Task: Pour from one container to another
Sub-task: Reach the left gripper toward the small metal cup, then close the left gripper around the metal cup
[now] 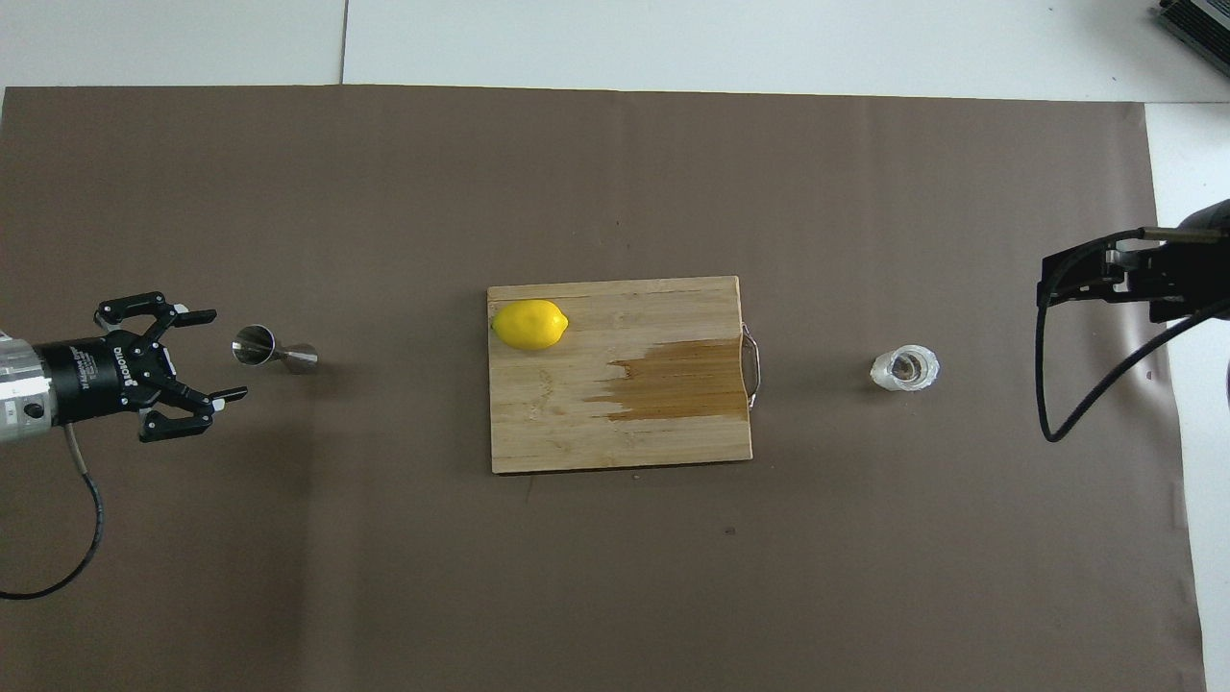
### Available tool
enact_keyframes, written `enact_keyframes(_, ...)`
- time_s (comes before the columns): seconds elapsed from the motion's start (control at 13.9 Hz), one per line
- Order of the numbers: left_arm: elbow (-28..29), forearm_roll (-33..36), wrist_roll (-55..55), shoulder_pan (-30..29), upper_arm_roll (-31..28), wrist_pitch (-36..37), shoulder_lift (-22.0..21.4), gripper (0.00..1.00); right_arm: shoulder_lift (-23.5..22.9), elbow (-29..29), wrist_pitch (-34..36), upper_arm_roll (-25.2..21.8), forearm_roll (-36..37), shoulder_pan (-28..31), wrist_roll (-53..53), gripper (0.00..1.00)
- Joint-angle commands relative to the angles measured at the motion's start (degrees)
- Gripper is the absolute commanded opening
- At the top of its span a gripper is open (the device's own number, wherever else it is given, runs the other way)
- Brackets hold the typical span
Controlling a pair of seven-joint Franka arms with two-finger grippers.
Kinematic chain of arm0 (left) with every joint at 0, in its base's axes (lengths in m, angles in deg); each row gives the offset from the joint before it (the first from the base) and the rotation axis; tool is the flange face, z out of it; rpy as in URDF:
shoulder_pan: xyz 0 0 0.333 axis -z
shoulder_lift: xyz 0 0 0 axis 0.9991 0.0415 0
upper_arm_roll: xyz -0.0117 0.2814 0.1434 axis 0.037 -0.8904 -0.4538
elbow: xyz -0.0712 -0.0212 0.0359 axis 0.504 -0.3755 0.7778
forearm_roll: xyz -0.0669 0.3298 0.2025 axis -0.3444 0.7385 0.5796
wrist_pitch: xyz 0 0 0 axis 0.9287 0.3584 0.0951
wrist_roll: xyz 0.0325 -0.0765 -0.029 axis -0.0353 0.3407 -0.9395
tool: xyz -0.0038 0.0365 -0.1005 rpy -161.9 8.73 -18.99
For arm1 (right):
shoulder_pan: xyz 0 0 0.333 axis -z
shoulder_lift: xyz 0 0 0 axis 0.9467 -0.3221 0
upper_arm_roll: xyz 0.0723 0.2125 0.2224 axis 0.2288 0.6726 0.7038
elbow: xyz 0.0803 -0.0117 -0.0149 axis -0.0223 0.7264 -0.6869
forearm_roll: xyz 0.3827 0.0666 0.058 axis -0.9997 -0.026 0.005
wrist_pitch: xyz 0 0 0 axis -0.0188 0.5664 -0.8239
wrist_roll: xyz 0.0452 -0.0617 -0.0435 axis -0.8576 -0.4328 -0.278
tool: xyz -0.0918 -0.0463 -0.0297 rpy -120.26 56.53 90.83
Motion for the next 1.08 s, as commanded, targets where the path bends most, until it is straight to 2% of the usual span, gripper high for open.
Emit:
enact_keyframes(0.0, 5.43, -6.21, -6.95, 0.19, 0.51, -4.90, -3.70, 1.00, 1.02, 0.85, 0.57, 0.26, -0.42, 0.65, -0.88, 1.00)
enact_keyframes(0.22, 6.85, -10.52, -8.62, 1.41, 0.52, -7.01, -3.79, 1.00, 1.02, 0.85, 0.57, 0.17, -0.42, 0.65, -0.88, 1.00)
enact_keyframes(0.43, 6.94, -15.43, -8.02, 4.48, 0.52, -12.38, -0.12, 1.00, 1.02, 0.85, 0.57, 0.17, -0.34, 0.65, -0.88, 1.00)
enact_keyframes(0.65, 6.42, -15.89, -7.93, 4.06, 0.43, -12.39, 0.51, 1.00, 1.02, 0.85, 0.57, 0.17, -0.34, 0.65, -0.88, 1.00)
enact_keyframes(0.86, 6.42, -15.89, -7.84, 3.62, 0.34, -12.74, 0.60, 0.90, 1.02, 0.85, 0.57, 0.26, -0.34, 0.65, -0.88, 1.00)
enact_keyframes(1.01, 6.33, -15.98, -7.75, 3.79, 0.43, -12.91, 0.69, 0.89, 1.02, 0.85, 0.57, 0.17, -0.34, 0.65, -0.88, 1.00)
